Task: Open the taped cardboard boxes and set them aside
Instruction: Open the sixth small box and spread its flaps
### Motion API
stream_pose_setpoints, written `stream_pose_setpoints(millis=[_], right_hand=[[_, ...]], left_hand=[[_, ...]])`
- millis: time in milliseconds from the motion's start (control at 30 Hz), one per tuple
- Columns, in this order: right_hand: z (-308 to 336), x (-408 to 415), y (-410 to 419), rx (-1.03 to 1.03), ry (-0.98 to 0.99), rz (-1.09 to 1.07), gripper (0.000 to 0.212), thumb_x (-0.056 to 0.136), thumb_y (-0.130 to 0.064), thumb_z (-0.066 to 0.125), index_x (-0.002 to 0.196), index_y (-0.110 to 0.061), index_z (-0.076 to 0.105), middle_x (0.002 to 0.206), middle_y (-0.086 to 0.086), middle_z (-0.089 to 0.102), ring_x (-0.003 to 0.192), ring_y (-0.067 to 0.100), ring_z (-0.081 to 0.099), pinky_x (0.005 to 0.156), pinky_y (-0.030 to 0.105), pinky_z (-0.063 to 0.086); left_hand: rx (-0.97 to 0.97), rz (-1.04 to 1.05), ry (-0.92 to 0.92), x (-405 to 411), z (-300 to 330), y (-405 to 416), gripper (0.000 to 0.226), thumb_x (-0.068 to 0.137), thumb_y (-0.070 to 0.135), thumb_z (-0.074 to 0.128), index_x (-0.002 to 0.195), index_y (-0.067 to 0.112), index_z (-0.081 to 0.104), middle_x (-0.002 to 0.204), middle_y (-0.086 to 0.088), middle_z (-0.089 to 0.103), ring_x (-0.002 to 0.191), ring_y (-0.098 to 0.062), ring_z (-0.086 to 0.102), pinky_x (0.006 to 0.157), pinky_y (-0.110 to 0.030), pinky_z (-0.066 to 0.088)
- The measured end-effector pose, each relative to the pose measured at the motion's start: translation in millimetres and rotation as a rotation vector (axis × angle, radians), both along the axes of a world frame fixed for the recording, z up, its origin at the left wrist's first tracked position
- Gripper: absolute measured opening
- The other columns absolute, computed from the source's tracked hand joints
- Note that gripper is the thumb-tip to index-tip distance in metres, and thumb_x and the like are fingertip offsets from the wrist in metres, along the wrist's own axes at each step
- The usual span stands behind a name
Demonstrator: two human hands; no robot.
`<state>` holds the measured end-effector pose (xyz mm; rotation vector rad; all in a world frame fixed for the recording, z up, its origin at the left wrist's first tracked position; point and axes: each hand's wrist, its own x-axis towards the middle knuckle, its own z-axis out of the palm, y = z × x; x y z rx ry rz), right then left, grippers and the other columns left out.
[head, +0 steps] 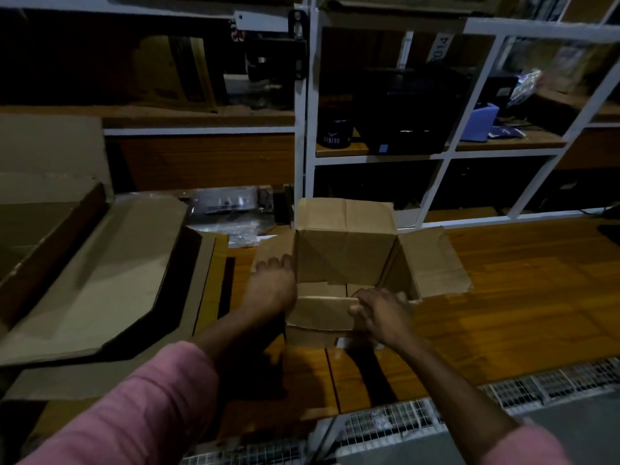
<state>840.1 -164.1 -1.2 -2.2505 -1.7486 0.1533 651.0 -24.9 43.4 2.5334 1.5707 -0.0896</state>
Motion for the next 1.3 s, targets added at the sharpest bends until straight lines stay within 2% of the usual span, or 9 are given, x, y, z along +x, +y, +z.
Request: stream_pose_setpoints(millis=[100, 233, 400, 467, 600, 800, 1000, 1167, 1300], right_hand=[[-1, -3, 1, -0.026, -0.058, 0.0, 0.015, 0.094, -0.034, 0.056, 0.108, -0.036, 0.057, 0.119, -0.009, 0.064, 0.112, 0.019, 0.053, 0.091, 0.041, 0.032], [-4, -2, 1, -0.037, -0.093, 0.012, 0.026, 0.093, -0.025, 0.058, 0.117, -0.034, 0.054, 0.126, -0.007, 0.059, 0.115, 0.019, 0.049, 0.091, 0.04, 0.031], [-15, 2, -3, 0.081, -0.008, -0.012, 0.039, 0.085, -0.019, 0.073, 0.121, -0.028, 0.062, 0.122, -0.002, 0.061, 0.114, 0.024, 0.051, 0.092, 0.04, 0.036], [-24, 1, -8, 0.177, 0.026, -0.066, 0.046, 0.078, -0.013, 0.081, 0.12, -0.021, 0.065, 0.122, 0.004, 0.062, 0.113, 0.028, 0.053, 0.09, 0.042, 0.045], [-34, -6, -28, 0.379, 0.019, -0.207, 0.053, 0.071, -0.006, 0.086, 0.119, -0.014, 0.065, 0.131, 0.015, 0.051, 0.119, 0.038, 0.047, 0.087, 0.058, 0.051], [-48, 12, -57, 0.282, 0.079, -0.496, 0.092, 0.077, -0.056, 0.077, 0.154, -0.03, 0.033, 0.154, 0.01, 0.026, 0.127, 0.045, 0.036, 0.096, 0.065, 0.041], [-56, 47, -57, 0.266, 0.302, -0.236, 0.1, 0.078, -0.063, 0.075, 0.157, -0.043, 0.017, 0.167, -0.008, -0.014, 0.153, 0.033, 0.008, 0.103, 0.066, 0.046], [-56, 58, -46, 0.261, 0.261, -0.097, 0.096, 0.074, -0.065, 0.075, 0.153, -0.035, 0.03, 0.165, -0.003, 0.002, 0.151, 0.032, 0.012, 0.107, 0.066, 0.042], [-45, 53, -37, 0.336, 0.238, -0.099, 0.096, 0.075, -0.056, 0.081, 0.155, -0.037, 0.029, 0.165, -0.002, 0.006, 0.148, 0.037, 0.018, 0.107, 0.064, 0.041]], left_hand=[[-0.341, 0.167, -0.481, -6, -17, 1, 0.05, 0.098, 0.021, 0.059, 0.141, 0.031, 0.037, 0.119, -0.001, 0.053, 0.102, -0.02, 0.058, 0.081, -0.038, 0.055], [-0.255, 0.19, -0.571, -2, -23, -10, 0.056, 0.101, 0.018, 0.052, 0.15, 0.036, 0.032, 0.14, -0.01, 0.047, 0.127, -0.032, 0.051, 0.098, -0.046, 0.051], [-0.214, 0.173, -0.771, -8, -38, -21, 0.033, 0.108, 0.04, 0.039, 0.137, 0.025, 0.047, 0.102, 0.013, 0.058, 0.085, -0.001, 0.058, 0.066, -0.025, 0.051], [-0.222, 0.158, -0.758, -10, -54, -33, 0.043, 0.107, 0.042, 0.041, 0.147, 0.025, 0.038, 0.126, 0.002, 0.06, 0.104, -0.01, 0.062, 0.087, -0.038, 0.058], [-0.007, -0.019, -0.536, -11, -97, -62, 0.089, 0.091, 0.069, 0.037, 0.16, 0.025, 0.002, 0.167, -0.013, 0.017, 0.151, -0.034, 0.021, 0.121, -0.057, 0.027], [0.034, -0.018, -0.357, -12, -106, -73, 0.121, 0.079, 0.086, 0.05, 0.155, 0.033, -0.027, 0.169, -0.008, -0.017, 0.152, -0.047, -0.007, 0.12, -0.066, 0.011], [-0.029, -0.041, -0.446, -9, -110, -71, 0.134, 0.074, 0.074, 0.069, 0.15, 0.04, -0.035, 0.165, 0.002, -0.031, 0.148, -0.048, 0.015, 0.111, -0.07, 0.033], [-0.05, -0.243, -0.658, 1, -109, -56, 0.146, 0.068, 0.036, 0.093, 0.156, 0.04, -0.025, 0.162, -0.002, -0.039, 0.154, -0.035, -0.014, 0.115, -0.069, 0.027], [0.038, -0.255, -0.562, 16, -93, -41, 0.141, 0.073, 0.035, 0.091, 0.156, 0.042, -0.023, 0.163, -0.004, -0.035, 0.149, -0.047, 0.004, 0.114, -0.066, 0.026]])
